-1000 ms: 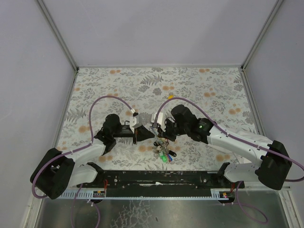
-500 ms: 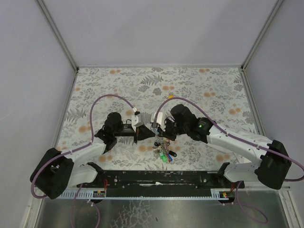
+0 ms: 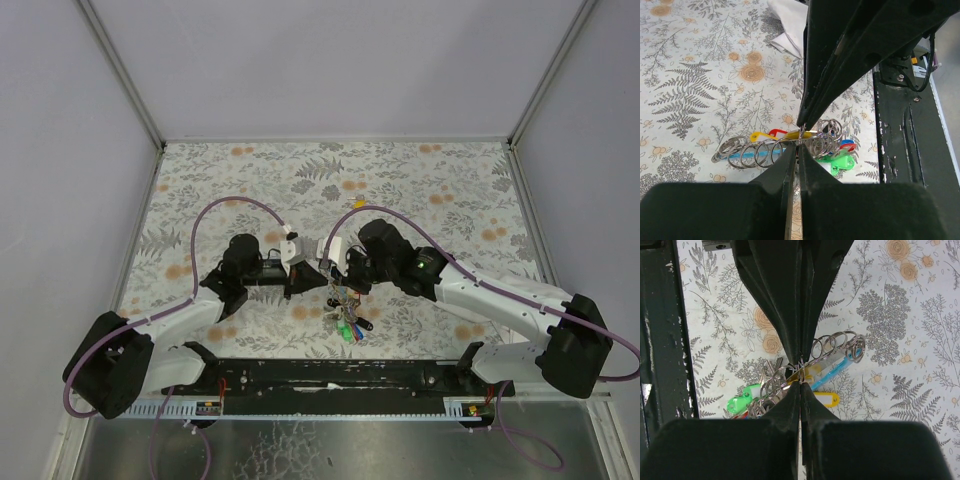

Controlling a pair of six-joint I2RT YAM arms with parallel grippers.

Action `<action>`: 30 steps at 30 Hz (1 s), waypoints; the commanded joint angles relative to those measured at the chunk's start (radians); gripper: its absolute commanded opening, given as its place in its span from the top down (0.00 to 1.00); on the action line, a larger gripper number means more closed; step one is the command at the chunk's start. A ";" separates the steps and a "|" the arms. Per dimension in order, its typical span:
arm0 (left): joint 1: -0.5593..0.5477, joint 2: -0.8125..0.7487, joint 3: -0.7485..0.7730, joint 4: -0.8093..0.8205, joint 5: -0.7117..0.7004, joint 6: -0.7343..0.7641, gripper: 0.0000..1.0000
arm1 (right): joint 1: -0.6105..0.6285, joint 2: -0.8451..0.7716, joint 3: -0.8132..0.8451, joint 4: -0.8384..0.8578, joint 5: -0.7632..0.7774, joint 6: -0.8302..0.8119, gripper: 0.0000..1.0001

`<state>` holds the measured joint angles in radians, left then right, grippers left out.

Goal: Put the keys on the keyring

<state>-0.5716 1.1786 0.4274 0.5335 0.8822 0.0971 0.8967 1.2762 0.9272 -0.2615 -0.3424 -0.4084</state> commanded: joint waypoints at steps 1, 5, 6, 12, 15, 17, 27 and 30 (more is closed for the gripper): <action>-0.019 0.008 0.030 -0.061 -0.022 0.030 1.00 | 0.017 -0.018 0.064 0.057 0.000 -0.022 1.00; -0.020 0.000 0.022 -0.046 -0.025 0.024 1.00 | 0.016 -0.004 0.065 0.051 -0.015 -0.021 1.00; -0.020 -0.003 0.016 -0.032 -0.026 0.019 1.00 | 0.017 -0.003 0.063 0.048 -0.015 -0.021 1.00; -0.021 -0.014 -0.011 0.026 -0.035 -0.005 1.00 | 0.017 -0.055 0.019 0.052 -0.009 -0.019 0.87; -0.019 -0.014 -0.018 0.047 -0.035 -0.017 1.00 | 0.017 -0.088 -0.003 0.048 -0.004 -0.019 0.80; -0.018 -0.015 -0.020 0.053 -0.039 -0.021 1.00 | 0.017 -0.110 -0.024 0.053 0.008 -0.021 0.76; -0.015 -0.022 -0.033 0.067 -0.055 -0.030 1.00 | 0.004 -0.153 -0.128 0.112 0.079 0.025 0.68; -0.009 -0.040 -0.043 0.066 -0.096 -0.033 1.00 | -0.010 -0.134 -0.126 0.110 0.119 0.089 0.66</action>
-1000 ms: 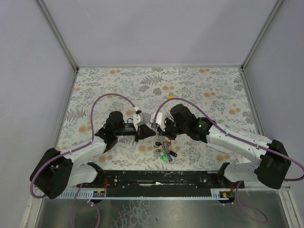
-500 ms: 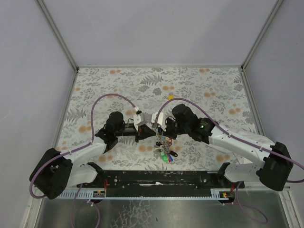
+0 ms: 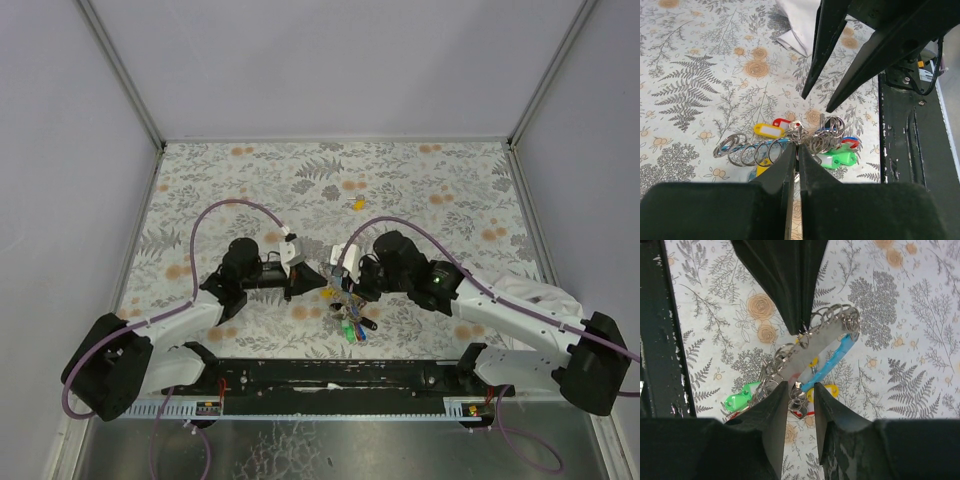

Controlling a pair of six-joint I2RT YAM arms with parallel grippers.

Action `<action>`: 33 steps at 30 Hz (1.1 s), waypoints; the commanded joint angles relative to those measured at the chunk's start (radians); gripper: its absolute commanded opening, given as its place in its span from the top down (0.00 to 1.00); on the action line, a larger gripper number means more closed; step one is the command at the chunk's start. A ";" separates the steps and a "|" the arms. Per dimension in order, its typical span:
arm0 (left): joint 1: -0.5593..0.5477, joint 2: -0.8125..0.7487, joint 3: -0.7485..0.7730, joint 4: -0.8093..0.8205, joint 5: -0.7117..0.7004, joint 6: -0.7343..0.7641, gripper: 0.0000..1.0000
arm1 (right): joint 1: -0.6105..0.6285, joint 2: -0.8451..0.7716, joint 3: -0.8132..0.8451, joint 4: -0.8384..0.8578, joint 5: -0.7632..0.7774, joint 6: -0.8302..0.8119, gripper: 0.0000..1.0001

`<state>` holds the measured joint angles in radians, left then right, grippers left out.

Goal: Put the keys on the keyring

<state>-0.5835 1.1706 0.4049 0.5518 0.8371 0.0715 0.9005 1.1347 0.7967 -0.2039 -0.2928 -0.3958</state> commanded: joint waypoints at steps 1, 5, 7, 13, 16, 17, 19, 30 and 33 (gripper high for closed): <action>0.005 -0.038 -0.025 0.050 -0.068 -0.012 1.00 | -0.015 0.010 0.002 0.055 0.080 0.097 0.65; 0.004 -0.049 -0.041 0.100 -0.106 -0.054 1.00 | -0.015 -0.025 -0.016 0.059 0.111 0.161 0.60; 0.006 -0.038 -0.052 0.186 -0.130 -0.123 1.00 | -0.016 -0.058 -0.029 0.077 0.138 0.176 0.57; 0.013 0.024 0.029 0.331 -0.206 -0.322 1.00 | -0.015 -0.102 -0.043 0.093 0.183 0.199 0.54; 0.014 0.031 0.088 0.335 -0.199 -0.373 1.00 | -0.016 -0.120 -0.051 0.087 0.202 0.206 0.53; 0.014 0.022 0.102 0.333 -0.198 -0.380 1.00 | -0.015 -0.130 -0.056 0.088 0.206 0.211 0.53; 0.014 -0.010 0.118 0.328 -0.219 -0.402 1.00 | -0.016 -0.152 -0.069 0.096 0.216 0.221 0.53; 0.021 -0.263 0.223 -0.115 -0.480 -0.343 1.00 | -0.016 -0.135 -0.103 0.170 0.181 0.247 0.50; 0.033 -0.341 0.247 -0.250 -0.611 -0.307 1.00 | -0.015 -0.074 -0.092 0.196 0.147 0.249 0.50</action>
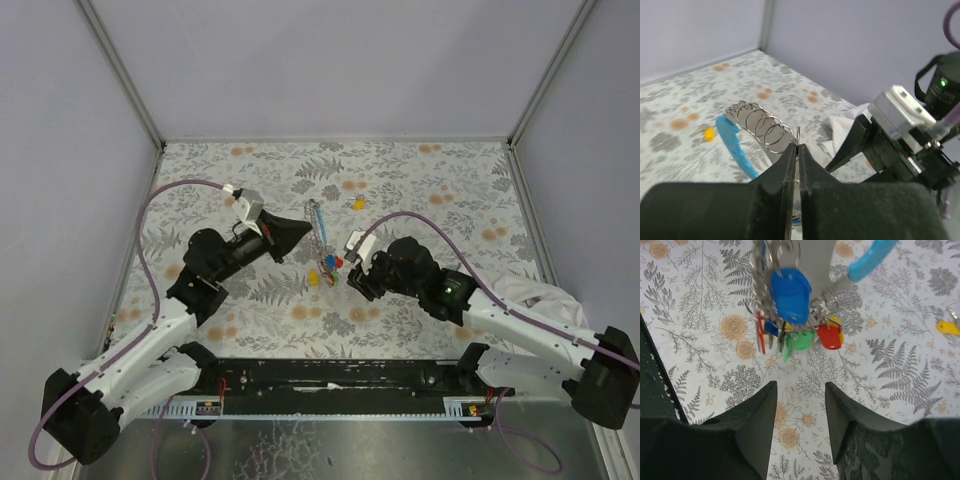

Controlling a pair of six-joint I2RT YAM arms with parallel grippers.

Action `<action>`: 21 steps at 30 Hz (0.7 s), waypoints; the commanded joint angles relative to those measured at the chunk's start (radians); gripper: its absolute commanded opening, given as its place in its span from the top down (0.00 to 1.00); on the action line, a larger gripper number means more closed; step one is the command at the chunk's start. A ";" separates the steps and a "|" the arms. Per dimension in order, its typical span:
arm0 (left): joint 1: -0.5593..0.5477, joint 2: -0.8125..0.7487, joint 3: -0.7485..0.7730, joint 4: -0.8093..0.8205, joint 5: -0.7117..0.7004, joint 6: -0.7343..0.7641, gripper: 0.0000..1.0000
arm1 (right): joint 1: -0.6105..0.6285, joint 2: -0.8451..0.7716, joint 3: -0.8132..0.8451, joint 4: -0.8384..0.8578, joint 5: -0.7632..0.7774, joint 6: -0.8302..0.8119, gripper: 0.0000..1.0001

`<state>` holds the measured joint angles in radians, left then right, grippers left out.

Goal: Put the keys on the keyring

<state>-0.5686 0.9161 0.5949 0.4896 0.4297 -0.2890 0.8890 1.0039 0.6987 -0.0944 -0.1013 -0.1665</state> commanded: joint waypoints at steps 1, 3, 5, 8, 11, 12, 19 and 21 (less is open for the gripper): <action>0.019 -0.108 0.064 -0.227 -0.232 0.066 1.00 | -0.005 0.074 0.006 0.103 -0.051 0.023 0.50; 0.019 -0.145 0.084 -0.311 -0.286 0.093 1.00 | -0.004 0.110 0.000 0.154 -0.069 0.027 0.50; 0.019 -0.170 0.099 -0.414 -0.347 0.116 1.00 | -0.004 0.153 0.013 0.168 -0.089 0.019 0.50; 0.019 -0.207 0.117 -0.525 -0.443 0.135 1.00 | -0.004 0.219 0.023 0.204 -0.104 0.007 0.50; 0.020 -0.232 0.140 -0.614 -0.518 0.155 1.00 | -0.004 0.289 0.033 0.259 -0.121 0.009 0.49; 0.019 -0.238 0.150 -0.640 -0.529 0.166 1.00 | -0.004 0.314 0.039 0.276 -0.127 0.013 0.49; 0.019 -0.308 0.173 -0.778 -0.577 0.255 1.00 | -0.051 0.546 0.148 0.339 -0.219 0.151 0.55; 0.019 -0.335 0.165 -0.799 -0.584 0.278 1.00 | -0.064 0.599 0.189 0.319 -0.245 0.188 0.57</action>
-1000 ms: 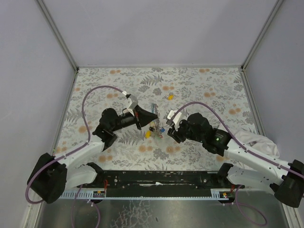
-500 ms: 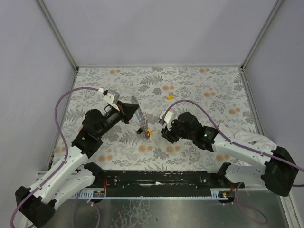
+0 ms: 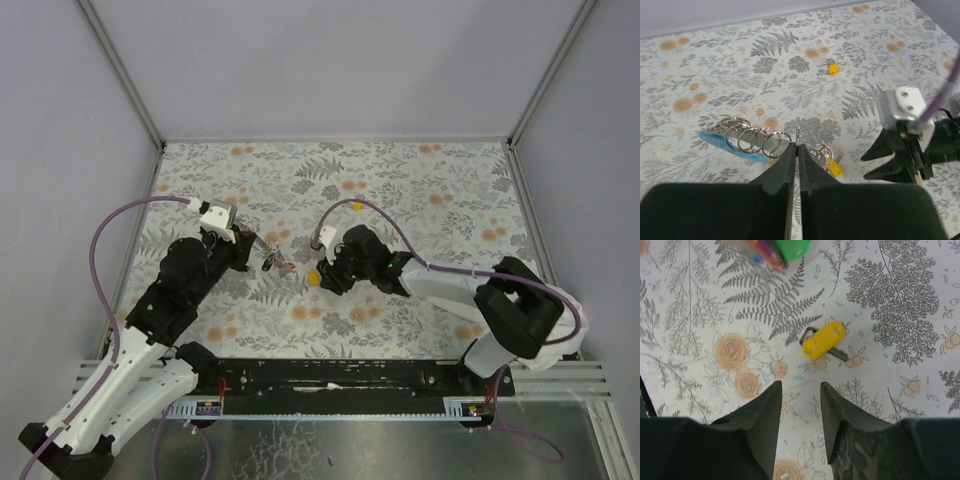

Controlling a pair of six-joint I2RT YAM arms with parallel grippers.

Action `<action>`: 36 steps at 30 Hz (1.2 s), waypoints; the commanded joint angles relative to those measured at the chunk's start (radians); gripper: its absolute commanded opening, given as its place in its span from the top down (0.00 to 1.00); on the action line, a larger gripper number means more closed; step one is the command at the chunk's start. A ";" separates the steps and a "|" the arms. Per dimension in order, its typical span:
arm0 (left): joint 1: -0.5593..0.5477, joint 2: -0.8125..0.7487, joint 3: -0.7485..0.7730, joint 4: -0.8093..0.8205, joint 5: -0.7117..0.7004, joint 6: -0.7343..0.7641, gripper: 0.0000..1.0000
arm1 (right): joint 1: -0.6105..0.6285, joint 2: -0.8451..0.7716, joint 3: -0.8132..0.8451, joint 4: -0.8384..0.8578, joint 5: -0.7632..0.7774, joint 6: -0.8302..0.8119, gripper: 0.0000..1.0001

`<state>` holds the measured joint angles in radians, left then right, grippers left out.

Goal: Put the keys on the keyring

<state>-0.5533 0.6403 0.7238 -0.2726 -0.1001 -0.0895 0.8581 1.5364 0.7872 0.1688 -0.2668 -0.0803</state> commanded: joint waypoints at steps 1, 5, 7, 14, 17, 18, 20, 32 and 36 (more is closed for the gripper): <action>0.004 -0.072 0.030 -0.041 -0.056 0.089 1.00 | -0.038 0.094 0.118 0.051 -0.087 0.118 0.57; 0.004 -0.101 0.006 -0.038 -0.038 0.103 1.00 | -0.054 0.179 0.183 0.018 -0.133 0.163 0.59; 0.006 -0.096 0.007 -0.041 -0.033 0.108 1.00 | -0.055 0.212 0.209 0.011 -0.151 0.187 0.60; 0.010 -0.100 -0.001 -0.047 -0.021 0.115 1.00 | -0.060 0.296 0.265 -0.014 -0.135 0.253 0.67; 0.014 -0.102 -0.003 -0.044 -0.008 0.115 1.00 | -0.060 0.307 0.268 -0.016 -0.115 0.264 0.68; 0.015 -0.102 -0.003 -0.043 -0.005 0.116 1.00 | -0.060 0.312 0.270 -0.019 -0.111 0.269 0.68; 0.021 -0.100 -0.005 -0.043 0.000 0.118 1.00 | -0.060 0.318 0.274 -0.024 -0.113 0.269 0.68; 0.060 -0.095 -0.008 -0.030 0.066 0.114 1.00 | -0.060 0.362 0.286 -0.035 -0.145 0.289 0.73; 0.071 -0.090 -0.007 -0.025 0.095 0.110 1.00 | -0.060 0.360 0.280 -0.037 -0.155 0.292 0.91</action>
<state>-0.4980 0.5564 0.7143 -0.3611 -0.0509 0.0078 0.8043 1.8965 1.0405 0.1379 -0.3904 0.1982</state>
